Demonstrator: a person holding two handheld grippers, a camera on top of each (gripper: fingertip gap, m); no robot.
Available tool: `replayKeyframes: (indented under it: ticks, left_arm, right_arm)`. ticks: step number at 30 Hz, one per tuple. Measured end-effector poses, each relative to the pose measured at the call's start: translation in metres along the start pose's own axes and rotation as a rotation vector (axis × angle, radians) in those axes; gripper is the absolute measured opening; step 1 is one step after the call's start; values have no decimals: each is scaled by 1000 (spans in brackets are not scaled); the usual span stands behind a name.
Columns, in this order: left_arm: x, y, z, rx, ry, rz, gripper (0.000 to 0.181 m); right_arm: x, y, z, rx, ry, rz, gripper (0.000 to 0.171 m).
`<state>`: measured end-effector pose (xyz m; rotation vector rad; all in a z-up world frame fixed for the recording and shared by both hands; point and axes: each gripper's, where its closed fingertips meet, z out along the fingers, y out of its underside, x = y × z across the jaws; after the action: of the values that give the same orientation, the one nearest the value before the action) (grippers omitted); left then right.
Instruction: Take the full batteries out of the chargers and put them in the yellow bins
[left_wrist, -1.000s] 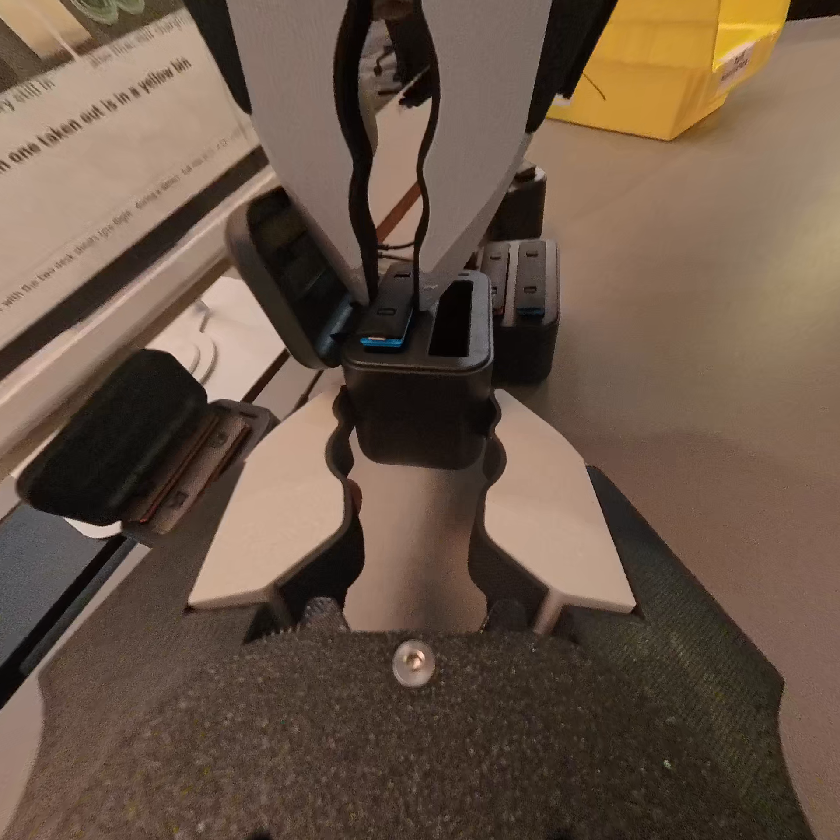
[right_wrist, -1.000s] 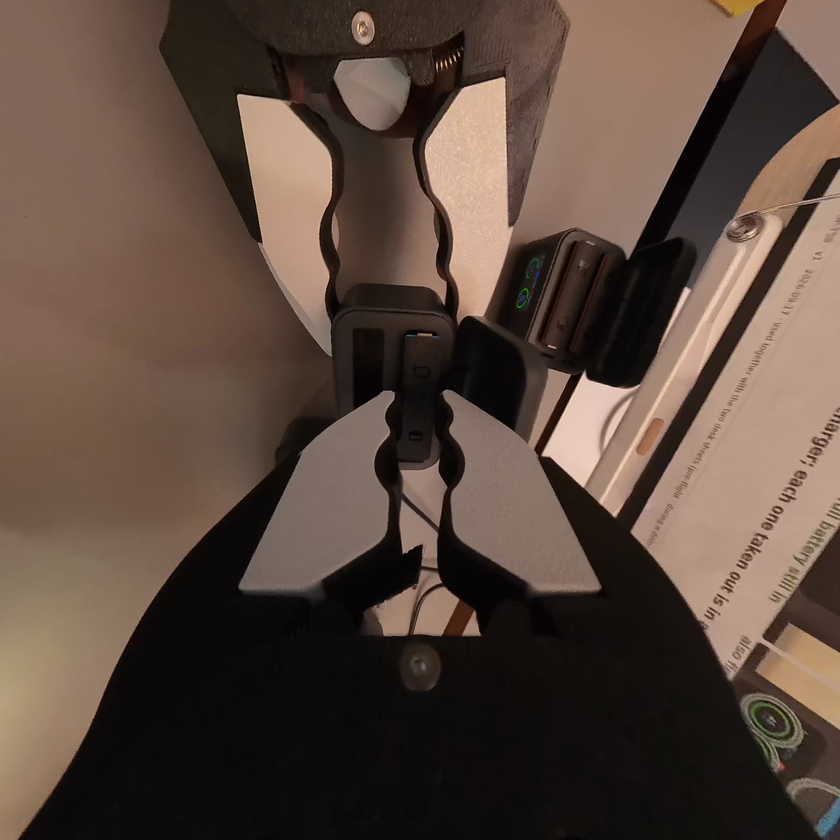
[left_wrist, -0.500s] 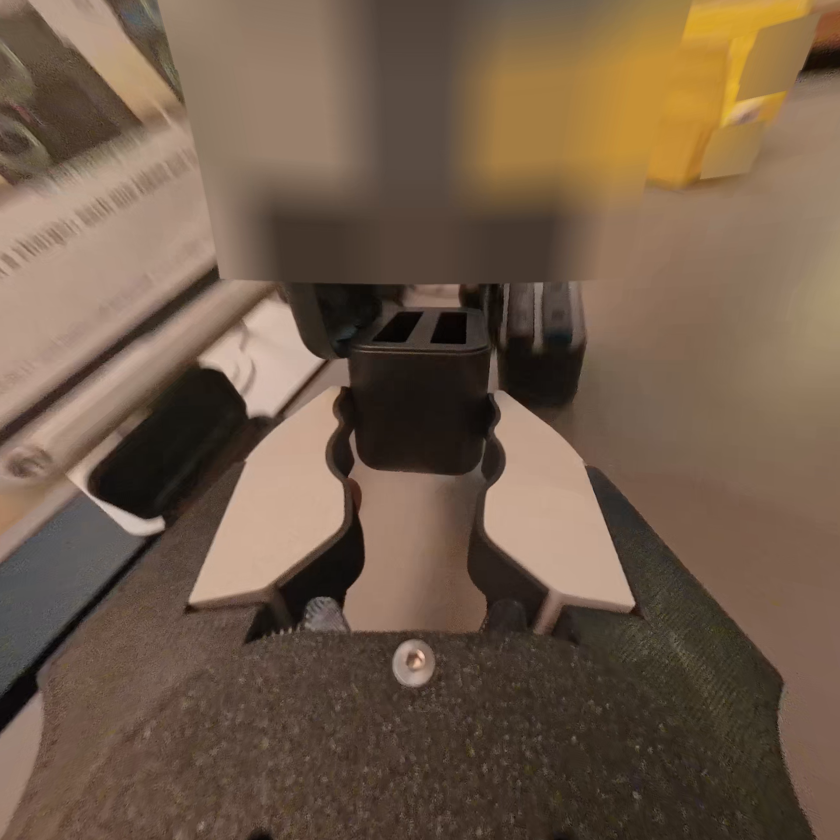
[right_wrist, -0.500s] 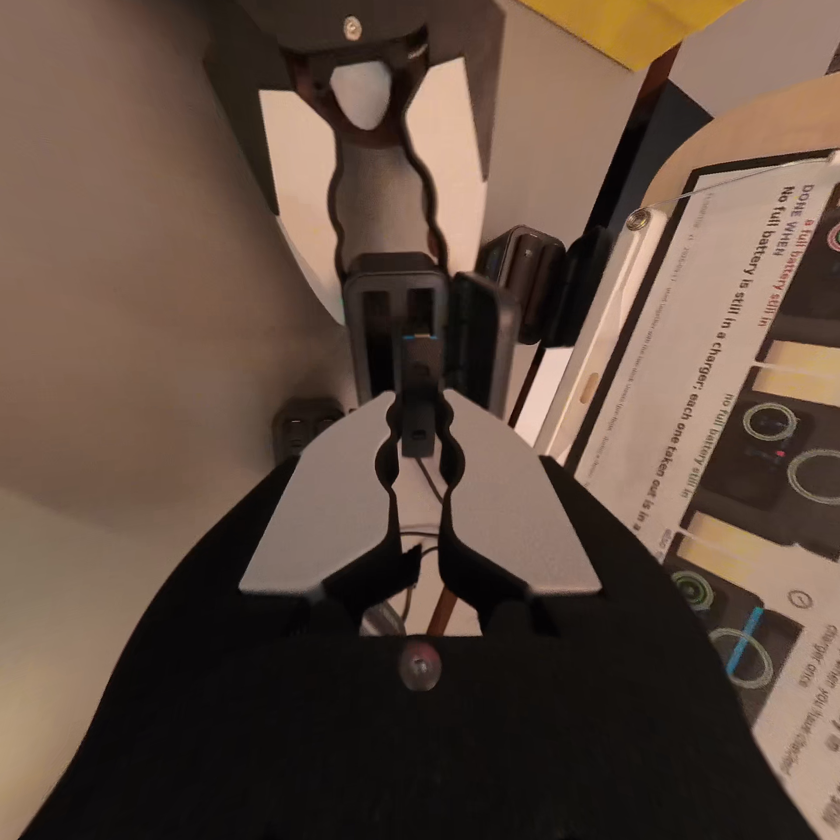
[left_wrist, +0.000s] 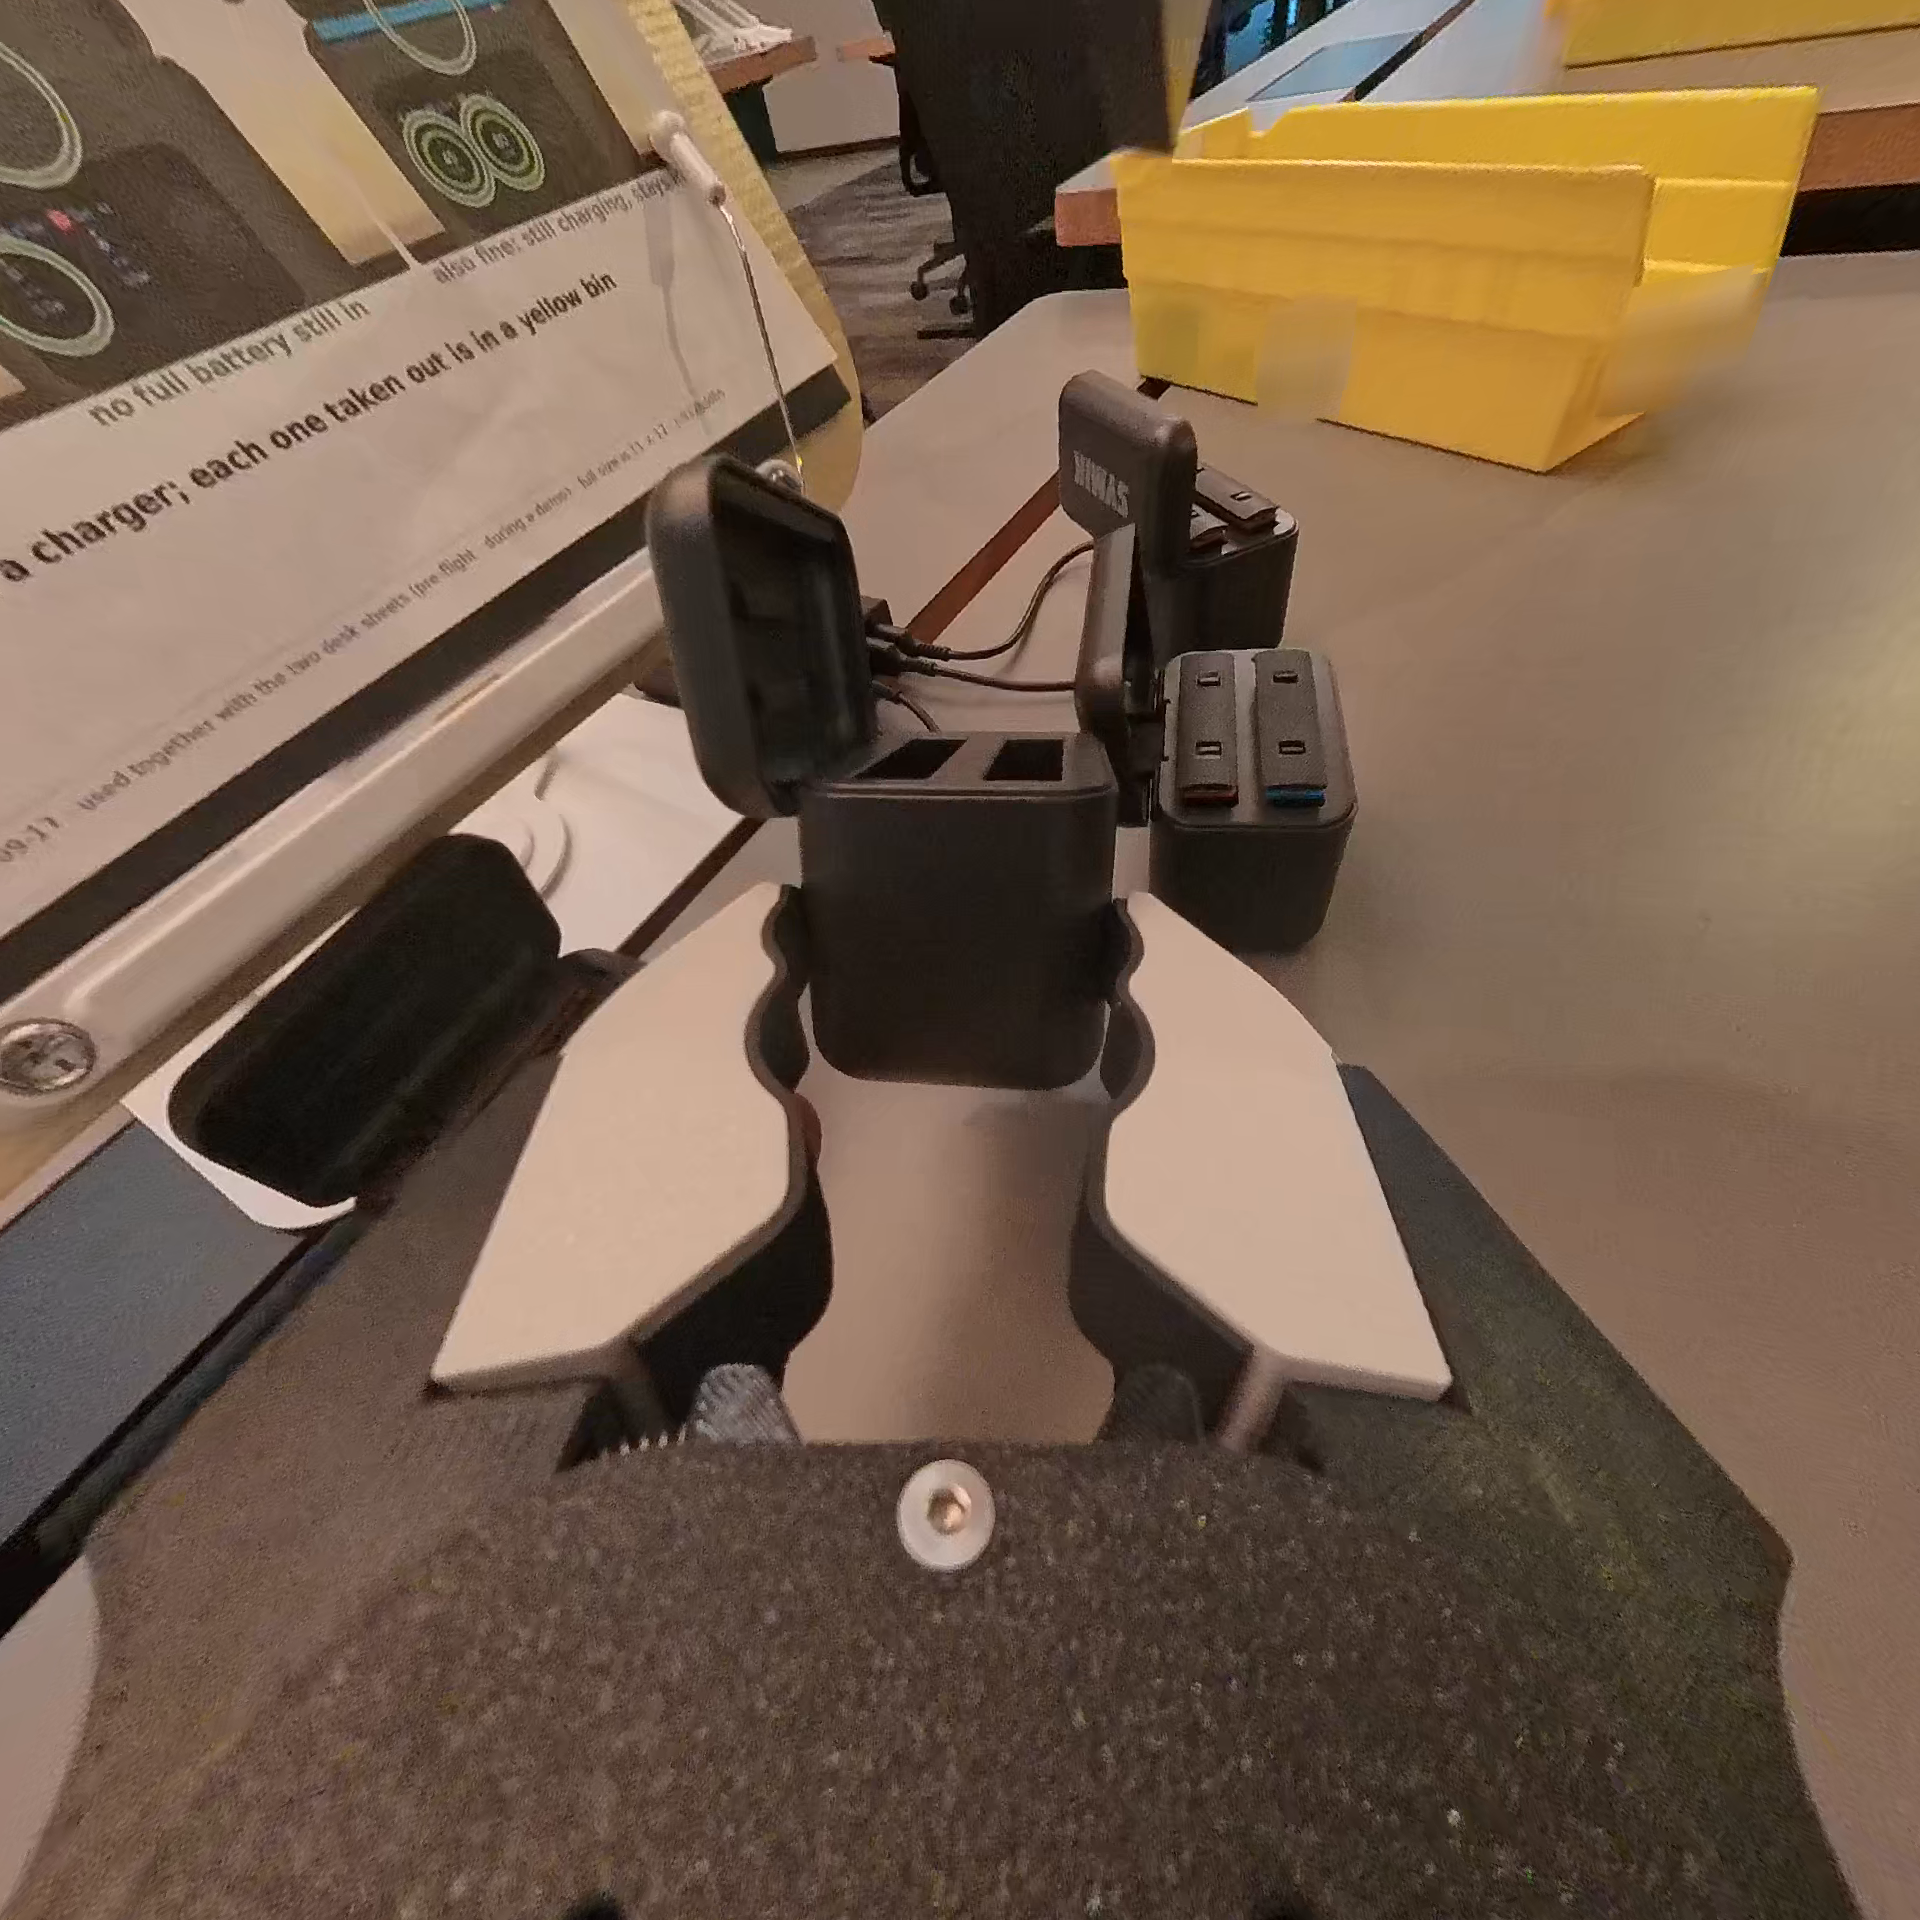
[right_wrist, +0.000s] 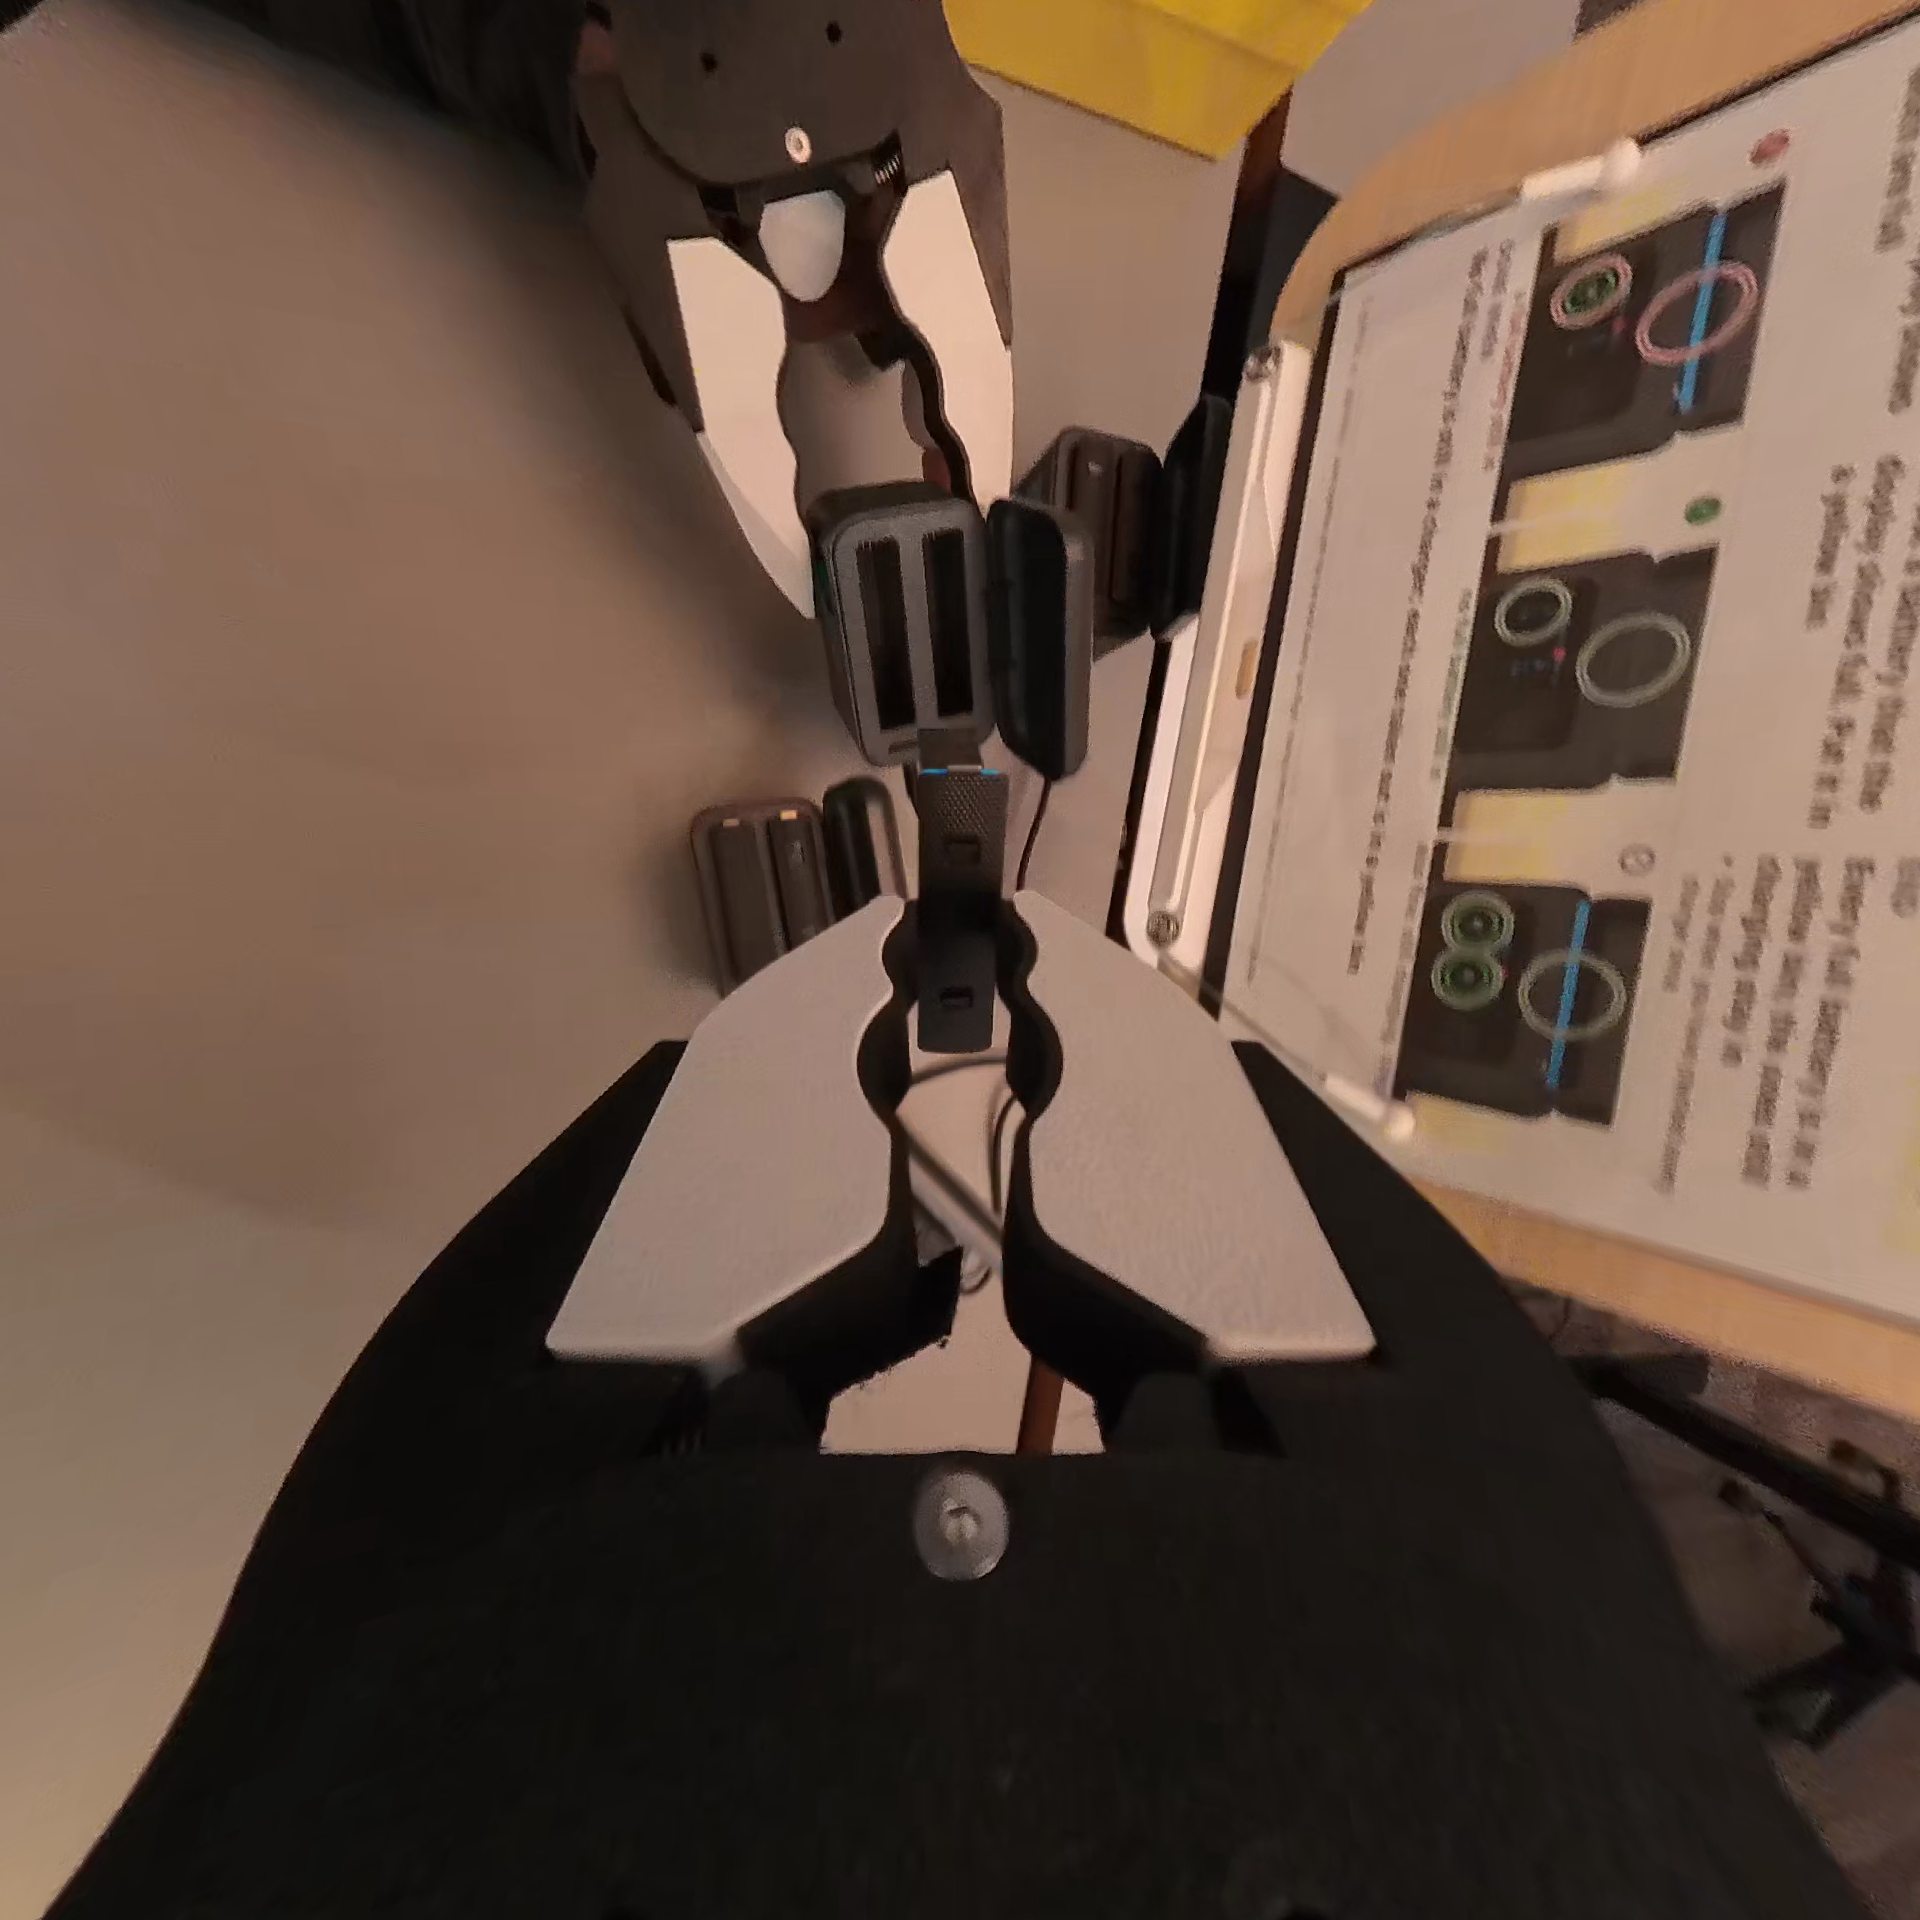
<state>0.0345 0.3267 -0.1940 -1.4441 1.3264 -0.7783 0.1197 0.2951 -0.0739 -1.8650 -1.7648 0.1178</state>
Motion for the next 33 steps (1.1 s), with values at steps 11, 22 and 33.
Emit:
replayKeyframes:
  ticks: [11, 22, 33]
  left_arm:
    - [1, 26, 8, -88, 41, -72, 56]
    - [-2, 54, 8, -215, 25, -56, 55]
    - [-5, 68, 7, -272, -2, -72, 56]
  right_arm:
    - [-8, 125, -92, -142, 169, 273, 13]
    - [-57, 287, -152, -362, 237, 611, 14]
    - [-100, 349, -92, -481, 77, 714, 14]
